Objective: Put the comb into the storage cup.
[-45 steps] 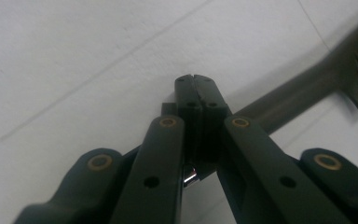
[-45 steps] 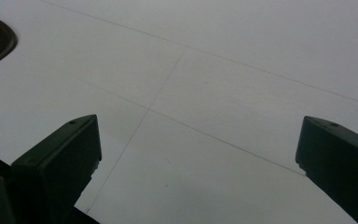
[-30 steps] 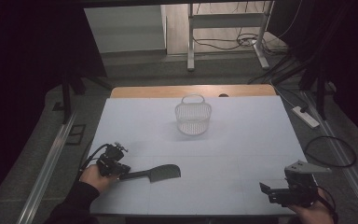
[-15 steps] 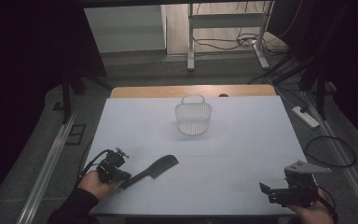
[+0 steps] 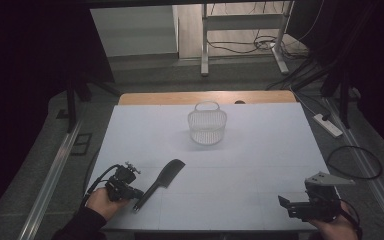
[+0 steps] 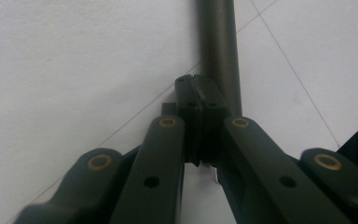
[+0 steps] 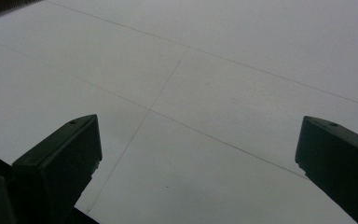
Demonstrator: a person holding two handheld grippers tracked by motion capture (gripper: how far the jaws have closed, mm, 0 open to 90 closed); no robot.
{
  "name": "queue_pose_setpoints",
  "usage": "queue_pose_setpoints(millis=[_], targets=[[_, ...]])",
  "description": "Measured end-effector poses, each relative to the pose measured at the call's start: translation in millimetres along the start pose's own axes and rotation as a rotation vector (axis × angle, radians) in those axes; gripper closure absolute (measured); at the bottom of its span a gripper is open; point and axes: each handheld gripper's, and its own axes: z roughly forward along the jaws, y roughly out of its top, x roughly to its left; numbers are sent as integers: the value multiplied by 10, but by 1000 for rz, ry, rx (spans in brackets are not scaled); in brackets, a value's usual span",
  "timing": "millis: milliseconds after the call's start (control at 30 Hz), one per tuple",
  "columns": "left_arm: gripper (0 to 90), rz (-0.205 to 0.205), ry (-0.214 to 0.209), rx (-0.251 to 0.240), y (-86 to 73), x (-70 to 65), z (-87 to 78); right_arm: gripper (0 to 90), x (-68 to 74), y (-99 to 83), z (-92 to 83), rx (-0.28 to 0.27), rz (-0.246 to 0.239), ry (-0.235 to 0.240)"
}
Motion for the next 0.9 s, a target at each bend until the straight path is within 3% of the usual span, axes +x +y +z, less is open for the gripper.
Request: queue_pose_setpoints(millis=[67,200,333,467,667,767,900], targets=[[888,-6,3,-7,-5,8,-9,7,2,1,0,0,-1,0],[884,-31,7,-84,-52,27,-110,7,2,1,-1,-1,-1,0],[792,-45,18,-122,-91,14,-179,7,2,1,-2,-2,-1,-1],[671,-68,10,-196,-166,20,-269,7,7,2,-2,-5,-5,-3],[509,-95,23,-223,-218,31,-313,7,4,3,-2,-5,-5,-2],[418,-130,25,-267,-249,32,-349,7,3,4,-2,-5,-6,1],[324,-129,43,-276,-270,16,-367,7,7,5,1,-6,-8,1]])
